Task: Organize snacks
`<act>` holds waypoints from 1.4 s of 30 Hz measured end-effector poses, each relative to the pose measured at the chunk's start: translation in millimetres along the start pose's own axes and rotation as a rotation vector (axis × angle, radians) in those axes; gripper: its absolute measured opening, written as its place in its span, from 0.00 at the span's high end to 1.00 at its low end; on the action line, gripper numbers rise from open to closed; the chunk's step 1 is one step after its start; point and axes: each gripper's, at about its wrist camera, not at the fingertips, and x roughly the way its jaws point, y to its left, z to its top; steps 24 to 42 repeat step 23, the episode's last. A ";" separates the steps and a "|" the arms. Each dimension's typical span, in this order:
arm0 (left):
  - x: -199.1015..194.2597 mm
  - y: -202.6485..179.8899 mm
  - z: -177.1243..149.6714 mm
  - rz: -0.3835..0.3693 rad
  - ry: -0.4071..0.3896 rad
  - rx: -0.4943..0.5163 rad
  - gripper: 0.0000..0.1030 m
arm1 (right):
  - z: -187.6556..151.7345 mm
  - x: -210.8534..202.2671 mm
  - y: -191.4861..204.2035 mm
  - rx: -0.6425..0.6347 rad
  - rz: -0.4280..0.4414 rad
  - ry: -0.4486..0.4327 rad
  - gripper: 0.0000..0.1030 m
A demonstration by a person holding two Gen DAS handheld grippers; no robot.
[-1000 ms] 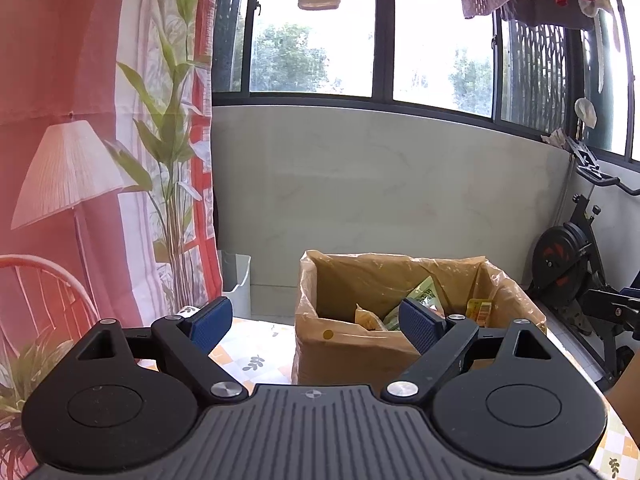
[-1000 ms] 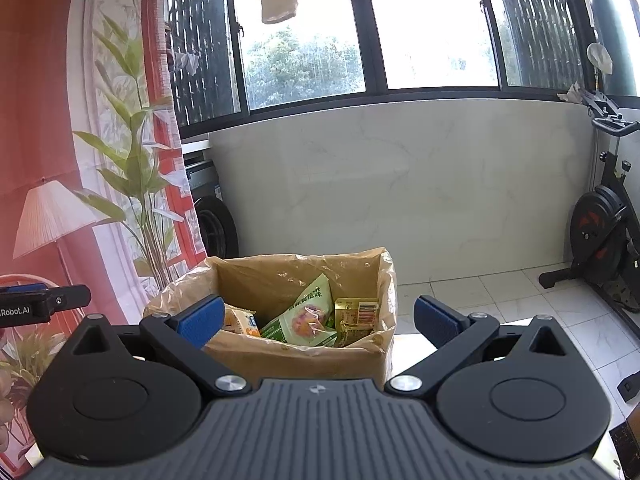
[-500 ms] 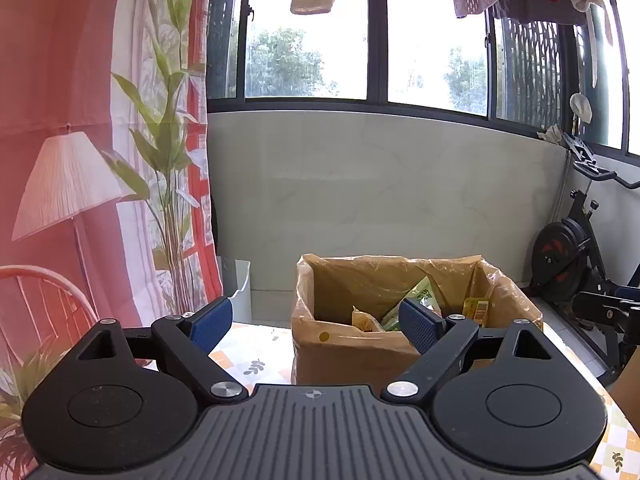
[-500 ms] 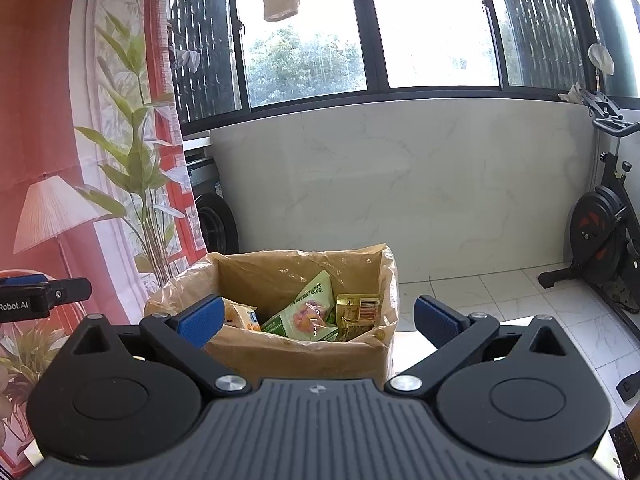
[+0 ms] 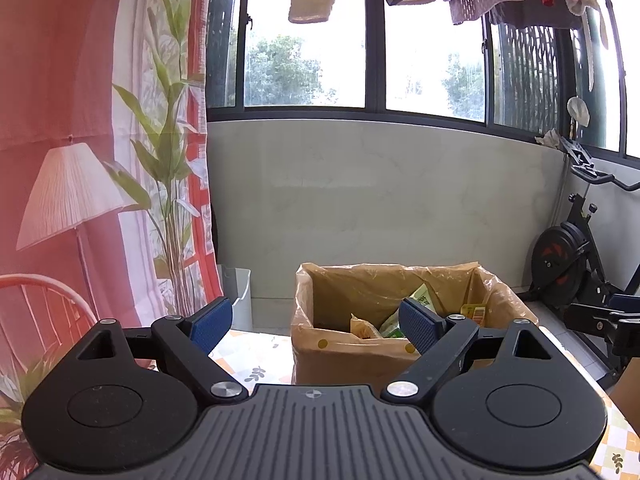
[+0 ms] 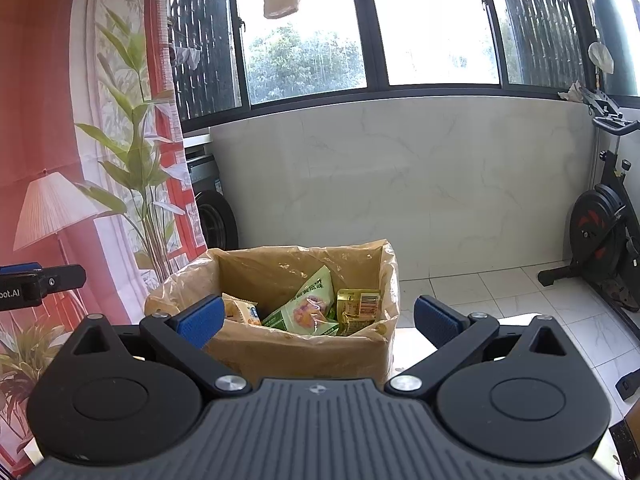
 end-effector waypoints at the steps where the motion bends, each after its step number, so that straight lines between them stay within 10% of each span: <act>1: -0.4 0.2 0.1 -0.001 0.000 -0.001 0.11 | 0.5 0.6 -0.2 0.000 0.001 0.000 0.00; 42: -1.1 4.8 2.3 -0.005 -0.007 -0.004 0.11 | -0.1 0.7 2.1 -0.002 0.001 0.001 0.00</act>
